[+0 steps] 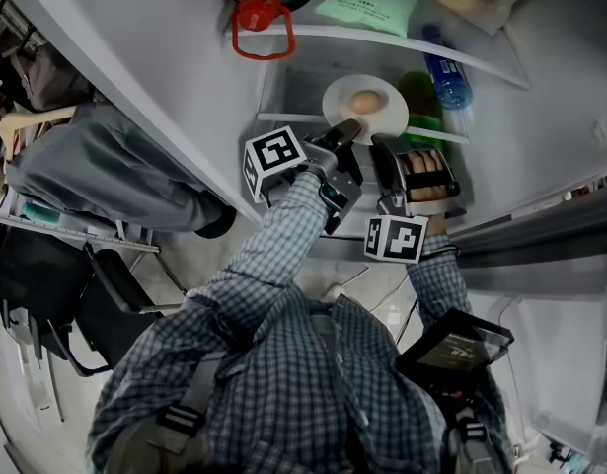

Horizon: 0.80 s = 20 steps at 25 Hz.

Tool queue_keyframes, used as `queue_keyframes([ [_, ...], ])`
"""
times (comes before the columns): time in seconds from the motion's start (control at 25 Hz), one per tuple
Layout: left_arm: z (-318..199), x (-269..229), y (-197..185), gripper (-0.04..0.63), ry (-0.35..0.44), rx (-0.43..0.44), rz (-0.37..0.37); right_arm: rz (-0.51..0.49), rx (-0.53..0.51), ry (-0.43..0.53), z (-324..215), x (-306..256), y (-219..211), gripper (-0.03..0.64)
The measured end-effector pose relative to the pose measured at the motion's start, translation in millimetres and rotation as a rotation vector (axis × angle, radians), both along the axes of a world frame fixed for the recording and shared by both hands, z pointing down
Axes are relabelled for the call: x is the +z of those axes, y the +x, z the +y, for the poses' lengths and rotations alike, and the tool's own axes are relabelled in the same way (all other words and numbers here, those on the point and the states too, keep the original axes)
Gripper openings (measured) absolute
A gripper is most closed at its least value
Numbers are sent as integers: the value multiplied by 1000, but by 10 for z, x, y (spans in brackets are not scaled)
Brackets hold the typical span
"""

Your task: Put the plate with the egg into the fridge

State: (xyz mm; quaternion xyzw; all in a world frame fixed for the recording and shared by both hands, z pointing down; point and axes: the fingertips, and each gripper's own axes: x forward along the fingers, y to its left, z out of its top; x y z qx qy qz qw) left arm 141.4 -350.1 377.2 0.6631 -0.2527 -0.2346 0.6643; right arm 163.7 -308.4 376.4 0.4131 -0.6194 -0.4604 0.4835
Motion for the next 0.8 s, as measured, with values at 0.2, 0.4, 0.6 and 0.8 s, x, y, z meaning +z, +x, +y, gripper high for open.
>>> queue_keyframes([
  [0.2,-10,3,-9,28,6,-5,6,24,6,12,-19,-4,-7,18],
  [0.4,-1,-2,-19,29,10,0,48,23,12,11,-18,-6,-16,17],
  [0.6,1,-10,-39,35,40,8,61,27,17,5,-19,-10,-33,17],
  [0.8,1,-40,-25,44,79,23,71,31,30,1,-34,-23,-20,17],
])
